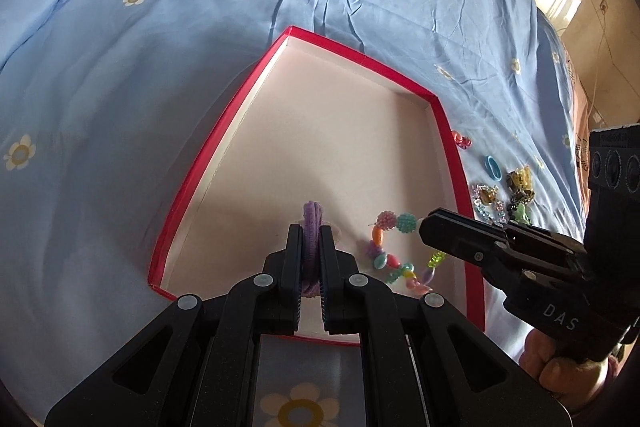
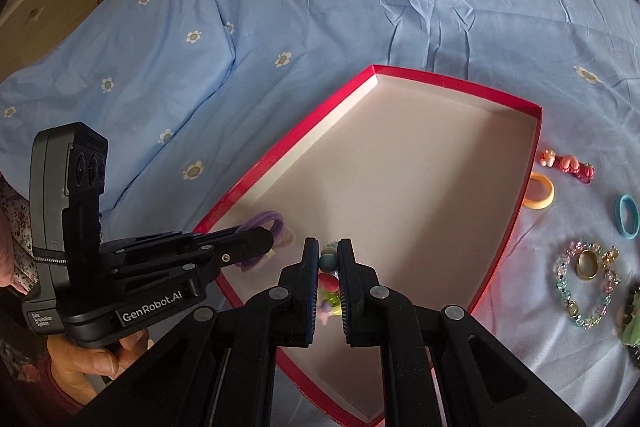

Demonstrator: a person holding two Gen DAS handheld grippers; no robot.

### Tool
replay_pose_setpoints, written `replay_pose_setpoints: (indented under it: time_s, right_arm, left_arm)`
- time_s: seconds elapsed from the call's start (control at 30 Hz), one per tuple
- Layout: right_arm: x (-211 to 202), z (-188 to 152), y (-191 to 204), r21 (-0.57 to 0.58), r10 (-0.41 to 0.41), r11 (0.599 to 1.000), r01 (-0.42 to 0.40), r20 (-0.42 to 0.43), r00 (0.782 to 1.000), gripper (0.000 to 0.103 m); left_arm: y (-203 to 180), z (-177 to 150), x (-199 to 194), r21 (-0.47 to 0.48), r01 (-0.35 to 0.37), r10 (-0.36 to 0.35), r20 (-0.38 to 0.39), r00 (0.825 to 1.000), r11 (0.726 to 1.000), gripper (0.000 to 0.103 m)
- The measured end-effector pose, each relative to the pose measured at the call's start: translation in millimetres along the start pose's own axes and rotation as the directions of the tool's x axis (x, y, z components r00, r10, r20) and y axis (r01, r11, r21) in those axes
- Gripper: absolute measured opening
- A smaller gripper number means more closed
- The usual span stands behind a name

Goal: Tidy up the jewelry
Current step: 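Carry both items into the red box and open both tools to release, then move both open tools back over the remaining jewelry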

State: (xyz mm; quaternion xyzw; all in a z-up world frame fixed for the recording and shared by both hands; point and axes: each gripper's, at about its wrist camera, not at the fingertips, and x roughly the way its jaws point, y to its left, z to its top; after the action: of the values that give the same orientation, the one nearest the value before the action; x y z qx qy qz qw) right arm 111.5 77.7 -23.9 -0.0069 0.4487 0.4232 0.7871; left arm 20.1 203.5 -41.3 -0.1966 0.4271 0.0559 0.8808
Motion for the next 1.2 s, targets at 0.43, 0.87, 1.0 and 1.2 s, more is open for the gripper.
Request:
replay_pose_setpoints:
  time_s: [0.43, 0.87, 1.0, 1.2]
  right_arm:
    - [14, -11, -7, -0.011, -0.053, 0.999, 0.052, -0.052, 0.997, 0.010]
    - [-13, -11, -17, 0.036, -0.031, 0.999, 0.031, 0.018, 0.999, 0.038]
    - [-34, -15, -30, 0.068, -0.045, 0.997, 0.042, 0.055, 0.997, 0.045]
    - [-65, -26, -57, 0.135, -0.089, 0.988, 0.075, 0.095, 0.991, 0.052]
  left_arm:
    - [-4, -1, 11, 0.031, -0.062, 0.062, -0.019, 0.998, 0.998, 0.022]
    - [-11, 2, -10, 0.049, -0.109, 0.107, 0.037, 0.994, 0.993, 0.051]
    - [-19, 2, -13, 0.055, -0.103, 0.101, 0.045, 0.994, 0.993, 0.052]
    - [-41, 0, -16, 0.080, -0.071, 0.067, 0.047, 0.997, 0.994, 0.054]
